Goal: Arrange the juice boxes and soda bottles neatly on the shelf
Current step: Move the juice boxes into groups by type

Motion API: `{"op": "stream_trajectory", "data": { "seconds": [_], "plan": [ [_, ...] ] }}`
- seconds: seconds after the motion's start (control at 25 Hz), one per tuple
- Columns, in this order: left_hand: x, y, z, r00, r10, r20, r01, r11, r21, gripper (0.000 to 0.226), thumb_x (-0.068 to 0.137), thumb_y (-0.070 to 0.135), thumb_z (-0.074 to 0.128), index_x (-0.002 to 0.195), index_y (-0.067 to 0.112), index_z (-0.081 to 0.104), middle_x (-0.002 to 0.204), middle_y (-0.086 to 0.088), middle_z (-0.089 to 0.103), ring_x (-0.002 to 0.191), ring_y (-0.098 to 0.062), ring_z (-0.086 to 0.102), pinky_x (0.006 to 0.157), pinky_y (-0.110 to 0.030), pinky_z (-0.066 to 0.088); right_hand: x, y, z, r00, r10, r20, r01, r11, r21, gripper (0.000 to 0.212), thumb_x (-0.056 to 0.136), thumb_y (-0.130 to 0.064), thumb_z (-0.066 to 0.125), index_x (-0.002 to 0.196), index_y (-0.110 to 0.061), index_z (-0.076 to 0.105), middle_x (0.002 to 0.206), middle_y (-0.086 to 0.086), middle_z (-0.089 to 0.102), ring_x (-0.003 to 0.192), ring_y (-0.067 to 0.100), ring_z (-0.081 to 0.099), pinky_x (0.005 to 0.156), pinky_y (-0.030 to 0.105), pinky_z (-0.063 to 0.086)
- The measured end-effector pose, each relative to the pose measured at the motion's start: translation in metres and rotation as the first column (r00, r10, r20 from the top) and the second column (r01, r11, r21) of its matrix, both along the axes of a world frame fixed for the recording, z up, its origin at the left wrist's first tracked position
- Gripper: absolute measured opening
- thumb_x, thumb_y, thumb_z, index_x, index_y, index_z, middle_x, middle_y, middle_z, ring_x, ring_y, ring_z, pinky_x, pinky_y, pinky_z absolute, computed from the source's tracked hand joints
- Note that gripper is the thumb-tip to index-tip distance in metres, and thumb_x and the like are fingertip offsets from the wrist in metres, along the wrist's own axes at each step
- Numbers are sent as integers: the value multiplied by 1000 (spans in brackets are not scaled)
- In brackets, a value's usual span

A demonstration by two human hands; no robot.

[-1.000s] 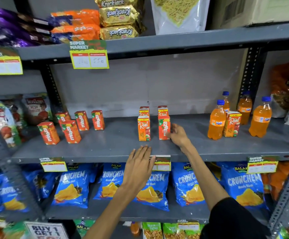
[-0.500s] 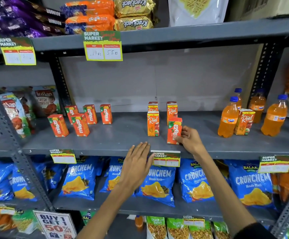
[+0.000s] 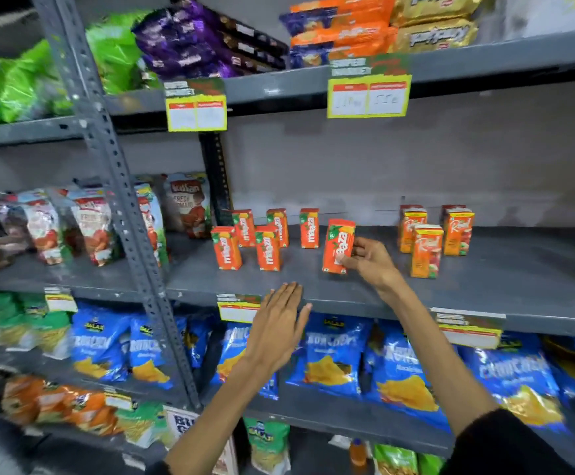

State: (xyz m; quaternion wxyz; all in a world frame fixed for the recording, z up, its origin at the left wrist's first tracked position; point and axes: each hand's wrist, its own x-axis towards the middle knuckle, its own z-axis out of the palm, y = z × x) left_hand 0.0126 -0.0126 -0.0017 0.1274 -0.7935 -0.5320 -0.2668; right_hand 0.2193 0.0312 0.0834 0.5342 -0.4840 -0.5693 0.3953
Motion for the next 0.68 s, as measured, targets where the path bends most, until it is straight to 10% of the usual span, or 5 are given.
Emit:
{"op": "stream_trajectory", "data": {
  "seconds": [0.16, 0.4, 0.68],
  "plan": [
    [-16, 11, -3, 999, -48, -16, 48, 999, -6, 60, 104, 44, 23, 141, 8, 54, 144, -10, 57, 137, -23, 50, 118, -40, 34, -50, 35, -3, 997, -61, 43, 62, 998, -11, 42, 85, 11, 64, 125, 10, 53, 122, 26, 63, 86, 18, 64, 58, 9, 52],
    [-18, 13, -7, 997, -72, 39, 69, 995, 67, 50, 105, 37, 34, 134, 6, 60, 136, -11, 64, 128, -26, 58, 114, -42, 41, -59, 56, -17, 991, -65, 115, 73, 995, -62, 45, 87, 5, 65, 131, 4, 52, 131, 21, 61, 119, 33, 61, 97, 40, 51],
    [-17, 11, -9, 996, -67, 57, 62, 994, 86, 51, 105, 37, 33, 135, 4, 59, 138, -13, 62, 130, -27, 56, 115, -44, 39, -60, 50, -24, 983, -88, 161, 91, 996, -12, 54, 85, -5, 71, 134, 1, 50, 129, 16, 63, 119, 29, 62, 97, 34, 51]
  ]
}}
